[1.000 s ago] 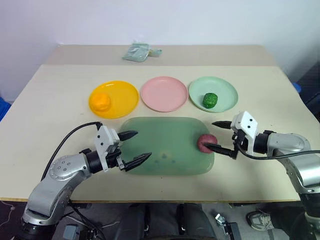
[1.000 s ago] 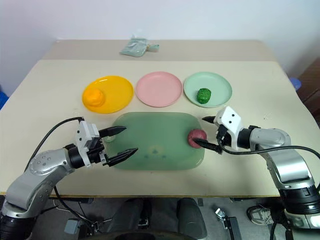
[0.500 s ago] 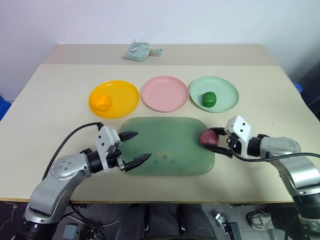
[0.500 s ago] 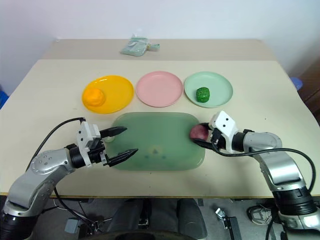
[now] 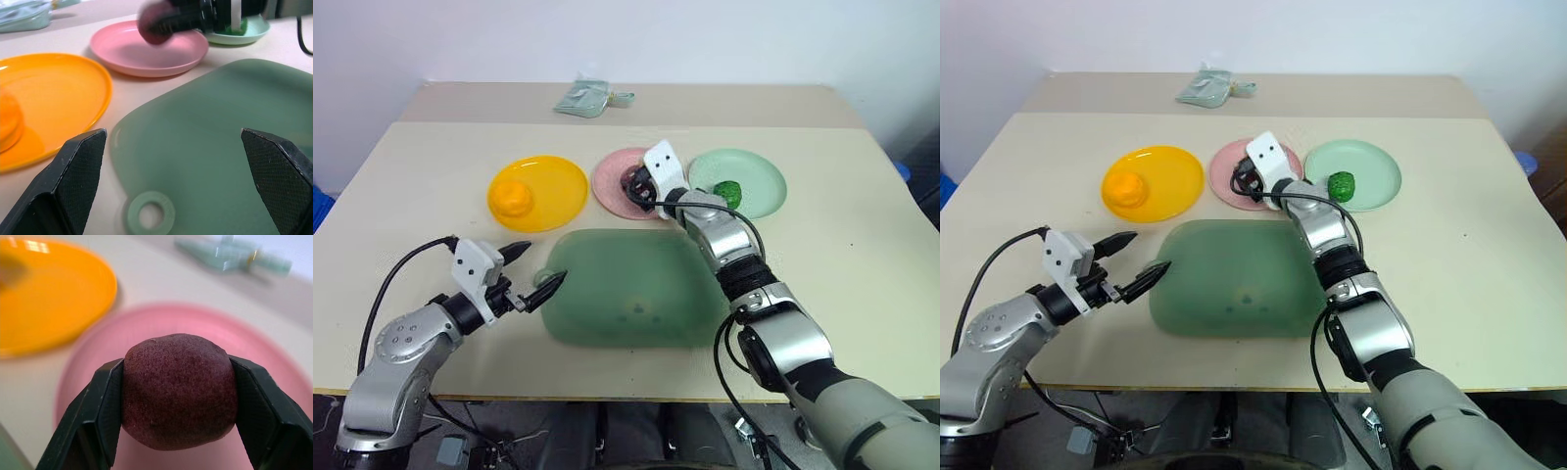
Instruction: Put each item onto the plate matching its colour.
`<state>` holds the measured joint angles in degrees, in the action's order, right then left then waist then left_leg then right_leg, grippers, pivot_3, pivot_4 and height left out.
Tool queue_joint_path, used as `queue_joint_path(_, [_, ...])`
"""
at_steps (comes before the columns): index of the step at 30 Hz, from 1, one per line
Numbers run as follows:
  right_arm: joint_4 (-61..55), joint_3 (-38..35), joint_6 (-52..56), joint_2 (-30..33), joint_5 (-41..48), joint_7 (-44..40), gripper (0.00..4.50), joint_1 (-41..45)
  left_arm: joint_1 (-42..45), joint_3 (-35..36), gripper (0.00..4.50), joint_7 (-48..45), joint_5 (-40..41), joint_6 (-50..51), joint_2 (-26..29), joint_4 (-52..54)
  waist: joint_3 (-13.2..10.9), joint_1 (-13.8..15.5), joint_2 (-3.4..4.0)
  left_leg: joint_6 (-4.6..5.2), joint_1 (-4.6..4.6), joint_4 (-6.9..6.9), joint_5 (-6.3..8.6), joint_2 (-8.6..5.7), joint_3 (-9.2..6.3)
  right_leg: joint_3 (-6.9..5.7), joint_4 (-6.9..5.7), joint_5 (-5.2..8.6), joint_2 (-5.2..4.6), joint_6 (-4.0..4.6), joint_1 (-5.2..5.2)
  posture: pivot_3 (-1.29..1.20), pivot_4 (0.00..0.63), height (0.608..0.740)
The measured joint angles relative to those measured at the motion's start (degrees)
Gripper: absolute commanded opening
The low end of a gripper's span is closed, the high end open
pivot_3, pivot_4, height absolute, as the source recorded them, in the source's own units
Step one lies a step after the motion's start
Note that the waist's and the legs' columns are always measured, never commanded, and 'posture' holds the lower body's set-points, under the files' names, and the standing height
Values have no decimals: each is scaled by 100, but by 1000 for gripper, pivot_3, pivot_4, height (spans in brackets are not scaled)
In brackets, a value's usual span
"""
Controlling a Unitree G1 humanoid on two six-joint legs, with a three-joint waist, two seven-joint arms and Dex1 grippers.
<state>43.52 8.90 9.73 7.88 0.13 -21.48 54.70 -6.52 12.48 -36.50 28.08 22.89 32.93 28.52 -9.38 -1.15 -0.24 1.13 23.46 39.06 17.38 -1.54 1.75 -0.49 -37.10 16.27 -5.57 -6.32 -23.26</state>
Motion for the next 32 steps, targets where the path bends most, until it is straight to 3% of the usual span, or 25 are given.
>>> queue_joint_path(1, [59, -23, -84, 5, 1, -38, 4355, 0, -28, 15, 4500, 37, 1, 0, -23, 45, -1, -9, 1, 0, 0, 2, 0, 0, 1, 0, 0, 0, 0, 0, -1, 0, 150, 740])
queue_joint_path(2, [68, -55, -198, 13, 9, -100, 4438, 0, -59, 30, 4500, 79, 4, 1, -69, 113, -1, -23, 1, -3, 0, 3, -2, 2, 2, 0, -2, 0, 1, 0, -2, 0, 150, 740])
queue_joint_path(7, [-693, -130, -572, 308, 74, -545, 4438, -223, -142, 40, 4500, 307, 6, 8, -228, 247, -1, -54, 1, -21, -3, 1, -12, 21, -2, -1, -11, 0, 15, 0, -5, 0, 150, 740])
queue_joint_path(11, [-2210, -490, -443, 1209, 676, -1548, 4438, -1233, -191, 203, 4500, 587, -52, -14, -363, 224, 0, 50, 0, -12, -1, 2, -7, 20, -3, 0, -3, 0, 10, -1, 1, 0, 150, 740])
queue_joint_path(15, [-3578, -1041, 107, 2508, 1418, -2627, 4438, -2578, -465, 837, 4500, 598, -139, -249, -240, -199, -1, 46, 1, 10, -3, -2, 6, 21, -2, 1, 8, 0, 7, 0, 6, 0, 150, 740])
queue_joint_path(21, [-3887, -2030, 521, 3685, 1909, -3306, 4438, -3854, -732, 1313, 4500, 490, -325, -603, -110, -845, 0, 18, 1, 23, -12, -3, 15, 32, 0, 2, 8, 1, 6, 2, 10, 0, 150, 740])
queue_joint_path(32, [-3392, -2322, 446, 3903, 1927, -3500, 4438, -4070, -961, 1414, 4500, 801, -389, -695, -301, -776, 0, 39, 2, 22, -12, -5, 16, 32, 0, 3, 10, 1, 2, 2, 11, 0, 150, 740])
